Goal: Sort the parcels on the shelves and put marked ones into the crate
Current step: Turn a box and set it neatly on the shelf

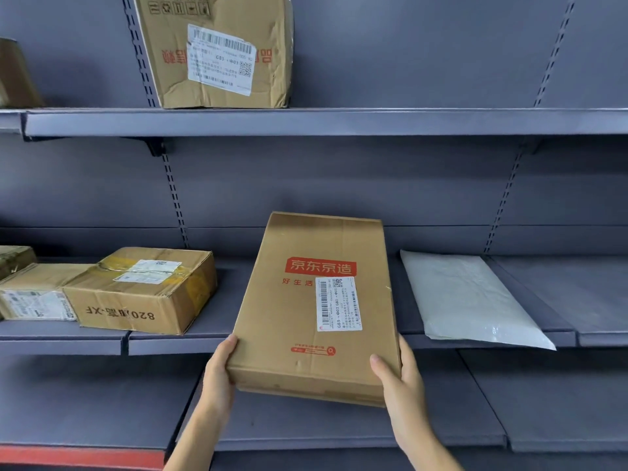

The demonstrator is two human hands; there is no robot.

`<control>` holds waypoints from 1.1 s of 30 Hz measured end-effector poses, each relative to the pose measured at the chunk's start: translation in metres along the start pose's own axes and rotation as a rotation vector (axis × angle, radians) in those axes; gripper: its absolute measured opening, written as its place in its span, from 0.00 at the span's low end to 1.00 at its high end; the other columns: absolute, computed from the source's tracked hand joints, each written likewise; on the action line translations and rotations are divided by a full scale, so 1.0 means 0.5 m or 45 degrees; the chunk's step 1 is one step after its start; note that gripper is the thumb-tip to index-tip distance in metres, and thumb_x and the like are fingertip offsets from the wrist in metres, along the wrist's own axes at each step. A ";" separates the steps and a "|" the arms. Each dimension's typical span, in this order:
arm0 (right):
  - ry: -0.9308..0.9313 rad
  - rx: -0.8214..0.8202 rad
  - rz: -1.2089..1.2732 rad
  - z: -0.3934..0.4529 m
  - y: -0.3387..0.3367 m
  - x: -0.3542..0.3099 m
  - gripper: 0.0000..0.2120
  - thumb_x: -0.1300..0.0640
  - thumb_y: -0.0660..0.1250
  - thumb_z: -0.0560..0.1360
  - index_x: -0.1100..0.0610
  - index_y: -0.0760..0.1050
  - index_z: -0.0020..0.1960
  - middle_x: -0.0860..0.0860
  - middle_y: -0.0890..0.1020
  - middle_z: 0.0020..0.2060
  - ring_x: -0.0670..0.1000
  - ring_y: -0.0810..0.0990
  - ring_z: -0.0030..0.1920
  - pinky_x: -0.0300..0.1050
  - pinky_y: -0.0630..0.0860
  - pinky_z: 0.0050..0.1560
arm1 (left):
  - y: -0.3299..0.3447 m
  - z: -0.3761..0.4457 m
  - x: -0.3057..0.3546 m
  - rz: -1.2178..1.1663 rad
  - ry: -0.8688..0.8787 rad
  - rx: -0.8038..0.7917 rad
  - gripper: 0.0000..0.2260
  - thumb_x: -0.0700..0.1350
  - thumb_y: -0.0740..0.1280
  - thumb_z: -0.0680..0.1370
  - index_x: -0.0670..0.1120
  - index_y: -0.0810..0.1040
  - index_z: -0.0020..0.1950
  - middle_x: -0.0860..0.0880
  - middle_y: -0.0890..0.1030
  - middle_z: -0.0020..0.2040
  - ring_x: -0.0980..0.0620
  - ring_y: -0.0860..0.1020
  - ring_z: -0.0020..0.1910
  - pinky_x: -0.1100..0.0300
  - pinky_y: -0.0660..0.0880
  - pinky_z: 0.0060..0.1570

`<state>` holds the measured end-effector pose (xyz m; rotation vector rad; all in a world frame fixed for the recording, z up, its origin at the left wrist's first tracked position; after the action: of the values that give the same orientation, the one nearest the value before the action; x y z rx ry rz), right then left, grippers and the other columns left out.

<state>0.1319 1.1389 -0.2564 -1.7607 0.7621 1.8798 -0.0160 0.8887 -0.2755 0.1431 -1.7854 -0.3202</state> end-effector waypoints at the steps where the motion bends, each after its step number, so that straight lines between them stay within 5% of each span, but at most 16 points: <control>1: 0.011 0.013 0.016 0.000 0.003 -0.003 0.27 0.62 0.65 0.75 0.51 0.63 0.71 0.47 0.77 0.59 0.48 0.76 0.58 0.42 0.70 0.57 | -0.003 0.000 -0.002 -0.033 0.010 0.063 0.19 0.58 0.62 0.72 0.46 0.75 0.55 0.45 0.77 0.54 0.48 0.73 0.53 0.54 0.68 0.53; 3: 0.030 0.054 0.050 0.000 0.005 -0.007 0.29 0.62 0.65 0.75 0.51 0.61 0.73 0.48 0.76 0.61 0.49 0.75 0.58 0.43 0.69 0.57 | -0.010 -0.019 -0.009 -0.056 0.005 0.247 0.34 0.61 0.63 0.68 0.50 0.61 0.72 0.48 0.67 0.68 0.48 0.67 0.66 0.51 0.63 0.65; 5: 0.039 0.090 0.082 0.000 0.008 -0.012 0.31 0.62 0.66 0.75 0.51 0.58 0.74 0.48 0.74 0.61 0.50 0.74 0.58 0.42 0.68 0.57 | 0.001 -0.052 -0.018 -0.087 -0.009 0.378 0.37 0.57 0.65 0.74 0.52 0.48 0.76 0.47 0.59 0.74 0.46 0.60 0.72 0.49 0.57 0.70; 11: 0.036 -0.064 0.012 -0.045 0.096 0.001 0.31 0.64 0.62 0.77 0.52 0.53 0.75 0.49 0.70 0.66 0.48 0.72 0.62 0.40 0.65 0.60 | 0.111 -0.107 -0.051 0.001 0.055 0.087 0.41 0.49 0.66 0.76 0.54 0.37 0.75 0.51 0.54 0.76 0.51 0.58 0.73 0.53 0.55 0.71; 19: 0.134 -0.167 0.071 -0.049 0.123 0.031 0.21 0.60 0.62 0.77 0.54 0.63 0.69 0.52 0.70 0.68 0.49 0.70 0.64 0.41 0.63 0.61 | 0.070 -0.066 0.008 0.098 0.134 0.056 0.36 0.48 0.68 0.74 0.56 0.50 0.75 0.51 0.66 0.72 0.48 0.66 0.69 0.49 0.61 0.70; 27: -0.087 0.145 -0.328 0.092 -0.039 -0.099 0.37 0.54 0.70 0.72 0.53 0.54 0.74 0.50 0.58 0.74 0.51 0.58 0.73 0.48 0.61 0.69 | 0.021 -0.012 0.079 0.193 0.165 -0.069 0.20 0.37 0.67 0.73 0.51 0.71 0.62 0.50 0.79 0.55 0.52 0.76 0.53 0.56 0.69 0.55; 33: 0.001 0.112 -0.292 0.217 -0.066 -0.133 0.39 0.50 0.68 0.73 0.53 0.49 0.76 0.51 0.56 0.75 0.53 0.57 0.74 0.51 0.58 0.71 | 0.005 0.015 0.100 0.237 0.135 -0.170 0.21 0.32 0.60 0.75 0.50 0.71 0.64 0.44 0.80 0.58 0.44 0.77 0.56 0.49 0.72 0.58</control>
<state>0.0783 1.2390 -0.1898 -1.7149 0.6046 1.6701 -0.0352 0.8787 -0.2300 -0.0986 -1.6532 -0.2914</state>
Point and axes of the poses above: each hand's wrist, its own z-axis towards the middle knuckle, its own y-axis out of the palm, x = y × z, the point moved 9 cm from there along z, towards the middle knuckle
